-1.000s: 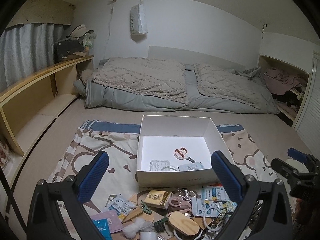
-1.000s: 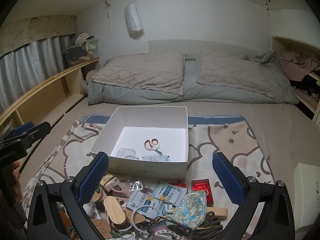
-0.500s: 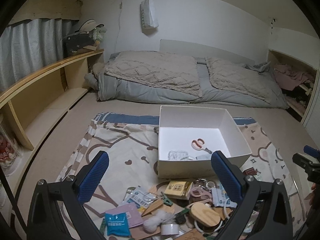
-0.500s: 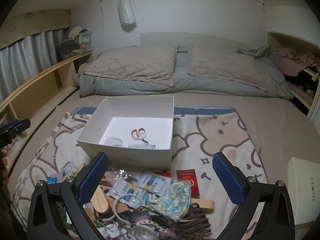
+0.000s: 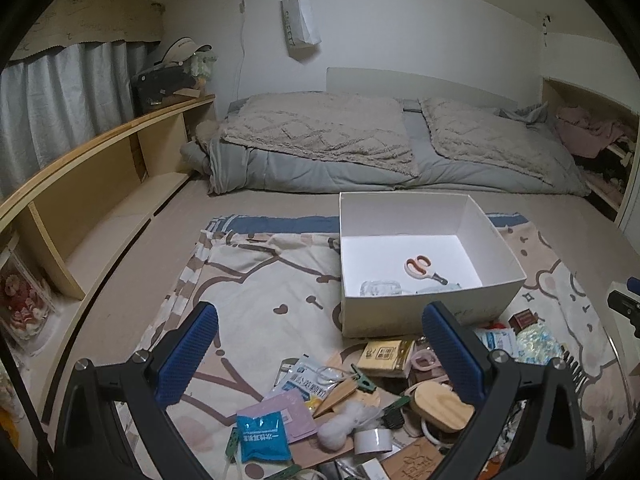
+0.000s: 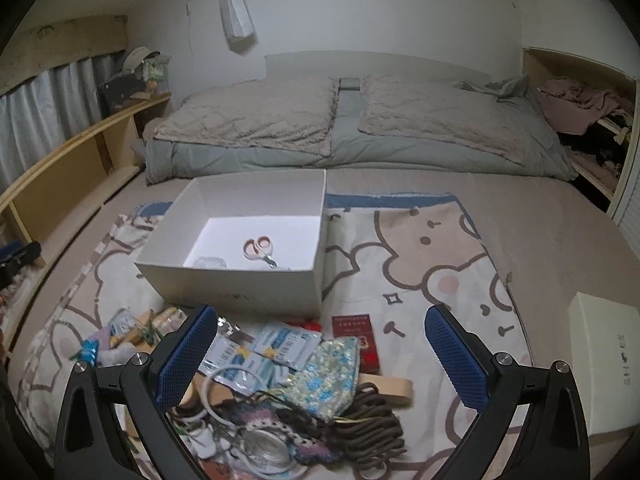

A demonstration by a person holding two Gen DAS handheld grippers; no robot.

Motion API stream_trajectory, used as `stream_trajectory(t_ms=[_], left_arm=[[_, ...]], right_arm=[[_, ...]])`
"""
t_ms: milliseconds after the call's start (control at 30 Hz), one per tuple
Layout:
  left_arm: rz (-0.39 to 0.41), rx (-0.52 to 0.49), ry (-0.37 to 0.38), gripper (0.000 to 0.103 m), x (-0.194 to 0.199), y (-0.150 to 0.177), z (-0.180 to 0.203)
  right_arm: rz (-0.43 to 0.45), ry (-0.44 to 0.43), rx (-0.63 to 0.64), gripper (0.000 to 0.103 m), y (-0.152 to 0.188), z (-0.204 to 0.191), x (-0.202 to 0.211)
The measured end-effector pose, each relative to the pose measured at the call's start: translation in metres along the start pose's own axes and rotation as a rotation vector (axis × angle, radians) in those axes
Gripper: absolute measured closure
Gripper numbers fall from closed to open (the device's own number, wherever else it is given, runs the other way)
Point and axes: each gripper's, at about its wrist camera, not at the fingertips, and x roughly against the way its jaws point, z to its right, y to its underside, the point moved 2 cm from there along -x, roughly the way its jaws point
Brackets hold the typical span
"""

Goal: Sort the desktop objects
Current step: 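Withdraw both grippers from the shoebox back over the pile, then lower the left gripper onto the white cotton while the right gripper approaches the floral pouch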

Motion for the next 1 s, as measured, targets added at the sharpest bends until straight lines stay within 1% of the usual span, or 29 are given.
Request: stream_trajectory(t_ms=[133, 333, 467, 667, 833, 933, 1000], left_arm=[[-0.014, -0.008, -0.021, 0.000, -0.002, 0.008, 0.000], [-0.070, 0.010, -0.043, 0.000, -0.013, 0.022, -0.004], [-0.109, 0.023, -0.043, 0.000, -0.021, 0.030, -0.007], [-0.178, 0.047, -0.022, 0.000, -0.030, 0.039, -0.009], [-0.212, 0.059, -0.001, 0.000, -0.036, 0.043, -0.006], [-0.233, 0.062, 0.008, 0.000, -0.040, 0.046, -0.005], [-0.244, 0.053, 0.005, 0.000, -0.043, 0.048, -0.003]], right_arm=[[-0.046, 0.032, 0.001, 0.000, 0.011, 0.008, -0.010], [-0.102, 0.083, 0.024, 0.000, 0.028, 0.017, -0.024], [-0.144, 0.100, 0.046, 0.000, 0.041, 0.020, -0.034], [-0.234, 0.123, 0.051, 0.000, 0.059, 0.027, -0.052], [-0.305, 0.124, 0.017, 0.000, 0.069, 0.033, -0.067], [-0.333, 0.110, -0.022, 0.000, 0.071, 0.036, -0.074], [-0.337, 0.092, -0.044, 0.000, 0.070, 0.035, -0.077]])
